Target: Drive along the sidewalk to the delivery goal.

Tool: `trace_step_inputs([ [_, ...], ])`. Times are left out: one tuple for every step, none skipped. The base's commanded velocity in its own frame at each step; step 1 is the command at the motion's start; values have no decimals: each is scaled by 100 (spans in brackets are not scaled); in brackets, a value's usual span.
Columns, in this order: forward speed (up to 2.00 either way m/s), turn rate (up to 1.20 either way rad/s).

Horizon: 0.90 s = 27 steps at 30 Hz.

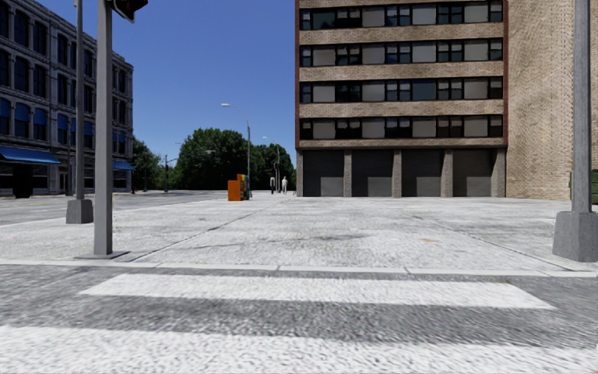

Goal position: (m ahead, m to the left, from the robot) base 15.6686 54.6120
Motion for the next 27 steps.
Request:
trace_step_inputs([
  [193, 0],
  [193, 0],
  [193, 0],
  [193, 0],
  [193, 0],
  [193, 0],
  [194, 0],
  [194, 0],
  [194, 0],
  [194, 0],
  [194, 0],
  [194, 0],
  [194, 0],
  [194, 0],
  [194, 0],
  [194, 0],
  [194, 0],
  [194, 0],
  [194, 0],
  [194, 0],
  [194, 0],
  [194, 0],
  [194, 0],
  [194, 0],
  [194, 0],
  [194, 0],
  [194, 0],
])
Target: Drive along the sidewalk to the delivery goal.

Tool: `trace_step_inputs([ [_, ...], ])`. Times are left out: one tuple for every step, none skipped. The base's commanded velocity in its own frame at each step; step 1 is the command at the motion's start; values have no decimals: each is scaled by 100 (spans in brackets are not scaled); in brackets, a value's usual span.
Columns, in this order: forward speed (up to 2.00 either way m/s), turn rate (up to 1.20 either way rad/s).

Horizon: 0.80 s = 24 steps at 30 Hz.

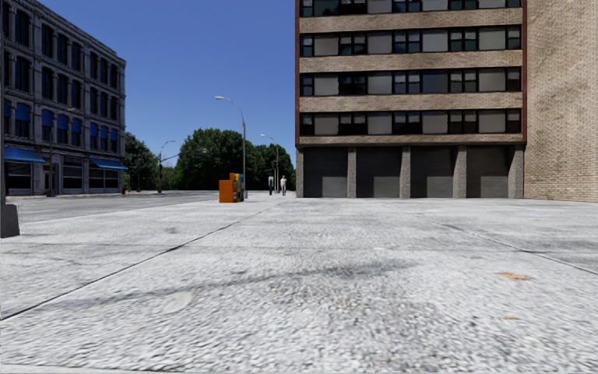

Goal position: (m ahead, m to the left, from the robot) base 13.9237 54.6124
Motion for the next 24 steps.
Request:
trace_step_inputs([
  [194, 0],
  [194, 0],
  [194, 0],
  [194, 0],
  [194, 0],
  [194, 0],
  [194, 0],
  [195, 0],
  [196, 0],
  [197, 0],
  [197, 0],
  [198, 0],
  [199, 0],
  [200, 0],
  [200, 0],
  [200, 0],
  [200, 0],
  [200, 0],
  [200, 0],
  [200, 0],
  [200, 0],
  [200, 0],
  [200, 0],
  [200, 0],
])
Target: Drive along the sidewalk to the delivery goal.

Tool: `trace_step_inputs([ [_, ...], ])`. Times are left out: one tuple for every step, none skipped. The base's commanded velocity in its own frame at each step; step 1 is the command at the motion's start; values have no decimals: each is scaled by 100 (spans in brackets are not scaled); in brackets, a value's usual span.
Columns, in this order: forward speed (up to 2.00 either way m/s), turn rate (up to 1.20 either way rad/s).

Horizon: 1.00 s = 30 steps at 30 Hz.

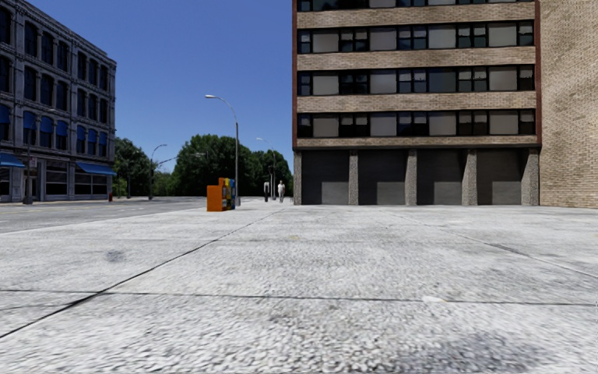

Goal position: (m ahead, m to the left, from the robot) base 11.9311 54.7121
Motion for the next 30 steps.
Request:
trace_step_inputs([
  [200, 0],
  [200, 0],
  [200, 0],
  [200, 0],
  [200, 0],
  [200, 0],
  [200, 0],
  [200, 0],
  [200, 0],
  [200, 0],
  [200, 0],
  [200, 0],
  [200, 0],
  [200, 0],
  [200, 0],
  [200, 0],
  [200, 0],
  [200, 0],
  [200, 0],
  [200, 0],
  [200, 0],
  [200, 0],
  [200, 0],
  [200, 0],
  [200, 0],
  [200, 0],
  [200, 0],
  [200, 0],
  [200, 0],
  [200, 0],
])
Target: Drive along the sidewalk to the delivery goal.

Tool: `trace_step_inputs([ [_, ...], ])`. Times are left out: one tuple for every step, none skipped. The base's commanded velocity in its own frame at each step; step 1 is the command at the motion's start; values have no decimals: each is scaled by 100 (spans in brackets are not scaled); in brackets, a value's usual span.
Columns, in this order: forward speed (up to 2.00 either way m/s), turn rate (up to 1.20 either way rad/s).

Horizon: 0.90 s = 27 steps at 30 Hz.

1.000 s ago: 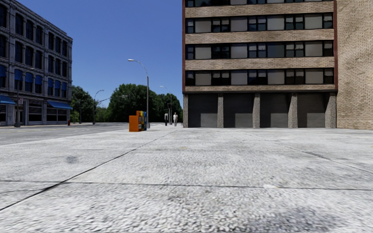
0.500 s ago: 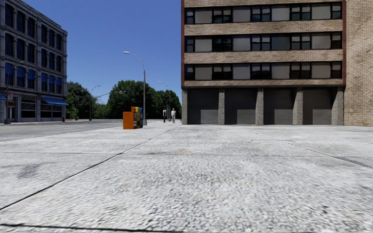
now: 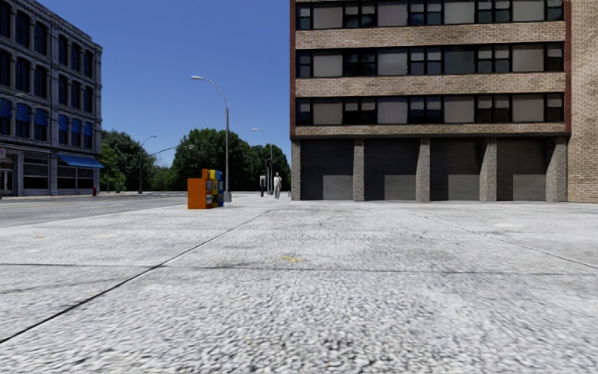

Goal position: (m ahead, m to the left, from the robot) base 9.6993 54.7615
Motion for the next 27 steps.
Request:
trace_step_inputs([
  [200, 0],
  [200, 0],
  [200, 0],
  [200, 0],
  [200, 0],
  [200, 0],
  [200, 0],
  [200, 0],
  [200, 0],
  [200, 0],
  [200, 0],
  [200, 0],
  [200, 0],
  [200, 0],
  [200, 0],
  [200, 0],
  [200, 0],
  [200, 0],
  [200, 0],
  [200, 0],
  [200, 0],
  [200, 12],
  [200, 21],
  [200, 21],
  [200, 37],
  [200, 52],
  [200, 52],
])
